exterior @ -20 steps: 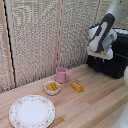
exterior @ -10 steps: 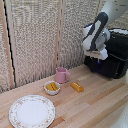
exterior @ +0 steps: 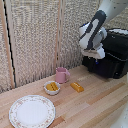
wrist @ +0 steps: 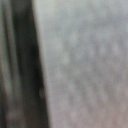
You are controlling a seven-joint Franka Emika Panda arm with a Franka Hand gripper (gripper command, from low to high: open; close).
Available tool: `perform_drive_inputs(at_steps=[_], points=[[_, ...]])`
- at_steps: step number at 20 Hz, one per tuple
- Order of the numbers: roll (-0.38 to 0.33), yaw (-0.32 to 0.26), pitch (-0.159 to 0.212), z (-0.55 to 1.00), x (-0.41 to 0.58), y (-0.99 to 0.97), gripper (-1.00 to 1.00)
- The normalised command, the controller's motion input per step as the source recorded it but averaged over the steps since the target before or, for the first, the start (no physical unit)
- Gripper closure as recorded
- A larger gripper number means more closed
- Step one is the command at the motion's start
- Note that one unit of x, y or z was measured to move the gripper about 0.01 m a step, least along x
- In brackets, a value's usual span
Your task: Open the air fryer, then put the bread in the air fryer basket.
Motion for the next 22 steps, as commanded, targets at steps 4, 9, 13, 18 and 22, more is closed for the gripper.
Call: perform_drive_inputs(at_steps=[4,9,13,18,22], points=[[-0.041,0.0,-0.081,0.01,-0.629,0.7,1.0],[-0.083,0.0,-0.047,-0.17,-0.466,0.49,1.0],[-0.022,0.0,0.033,-0.36,-0.069,0.33,1.0],[-0.01,-0.002,0.005,-0.41,-0.001,0.21,1.0],[0.01,-0.036,0.0,-0.04,0.009,0.01,1.0]])
